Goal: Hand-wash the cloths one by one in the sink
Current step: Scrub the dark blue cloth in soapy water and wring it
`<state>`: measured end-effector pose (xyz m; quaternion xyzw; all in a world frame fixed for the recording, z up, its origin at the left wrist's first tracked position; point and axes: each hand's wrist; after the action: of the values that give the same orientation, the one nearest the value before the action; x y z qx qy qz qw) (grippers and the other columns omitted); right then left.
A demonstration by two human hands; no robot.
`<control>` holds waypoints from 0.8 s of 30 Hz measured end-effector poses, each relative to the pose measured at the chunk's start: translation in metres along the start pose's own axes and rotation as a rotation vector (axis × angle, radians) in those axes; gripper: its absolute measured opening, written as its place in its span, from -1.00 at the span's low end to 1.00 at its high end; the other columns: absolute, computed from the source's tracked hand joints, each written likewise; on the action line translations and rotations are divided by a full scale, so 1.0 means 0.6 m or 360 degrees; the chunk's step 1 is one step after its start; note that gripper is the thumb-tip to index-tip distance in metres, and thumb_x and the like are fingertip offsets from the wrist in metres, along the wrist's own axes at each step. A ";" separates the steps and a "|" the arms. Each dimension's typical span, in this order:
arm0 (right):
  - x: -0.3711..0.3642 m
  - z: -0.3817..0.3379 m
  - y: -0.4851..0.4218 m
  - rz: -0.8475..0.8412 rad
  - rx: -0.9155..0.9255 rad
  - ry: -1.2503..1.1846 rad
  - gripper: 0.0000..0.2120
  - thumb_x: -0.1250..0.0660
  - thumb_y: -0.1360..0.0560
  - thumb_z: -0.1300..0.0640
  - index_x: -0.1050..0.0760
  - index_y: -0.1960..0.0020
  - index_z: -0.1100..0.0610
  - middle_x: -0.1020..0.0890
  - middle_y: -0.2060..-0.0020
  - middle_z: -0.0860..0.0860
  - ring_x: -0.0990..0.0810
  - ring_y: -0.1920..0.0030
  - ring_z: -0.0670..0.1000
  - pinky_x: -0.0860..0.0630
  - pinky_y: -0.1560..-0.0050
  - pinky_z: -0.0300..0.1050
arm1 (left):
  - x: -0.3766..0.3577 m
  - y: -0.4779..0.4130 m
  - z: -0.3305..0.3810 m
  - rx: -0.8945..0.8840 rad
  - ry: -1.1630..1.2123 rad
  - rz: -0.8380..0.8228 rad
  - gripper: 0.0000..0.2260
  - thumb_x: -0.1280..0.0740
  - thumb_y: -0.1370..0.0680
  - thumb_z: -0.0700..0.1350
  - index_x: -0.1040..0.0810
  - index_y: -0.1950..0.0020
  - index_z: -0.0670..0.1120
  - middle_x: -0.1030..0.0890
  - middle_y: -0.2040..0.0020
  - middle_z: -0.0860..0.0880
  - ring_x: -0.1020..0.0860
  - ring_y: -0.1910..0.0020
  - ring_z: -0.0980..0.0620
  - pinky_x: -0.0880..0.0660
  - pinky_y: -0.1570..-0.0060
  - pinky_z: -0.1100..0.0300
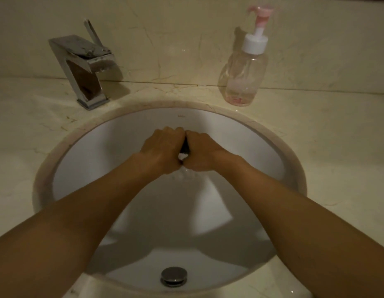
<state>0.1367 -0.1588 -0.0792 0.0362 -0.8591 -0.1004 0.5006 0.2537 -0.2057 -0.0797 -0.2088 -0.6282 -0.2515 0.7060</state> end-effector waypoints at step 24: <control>-0.002 0.041 -0.018 0.0475 -0.0117 -0.0023 -0.79 -0.42 -0.51 0.09 -0.38 0.00 0.06 -0.54 0.12 0.02 -0.56 0.12 0.14 -0.39 0.20 -0.08 | 0.003 -0.016 -0.047 -0.0010 0.1461 -0.0123 -0.62 -0.56 -0.42 -0.22 -0.54 -0.17 -0.07 -0.65 -0.02 -0.05 -0.65 0.03 0.01 -0.58 0.07 0.21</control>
<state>0.1157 -0.1657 -0.0938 -0.1109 -0.8543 -0.0565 0.5047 0.2699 -0.2306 -0.0815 -0.0543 -0.2572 -0.3461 0.9006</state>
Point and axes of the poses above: each hand's wrist, its own y-axis away from the middle knuckle, its own x-axis out of the back of the hand, z = x × y
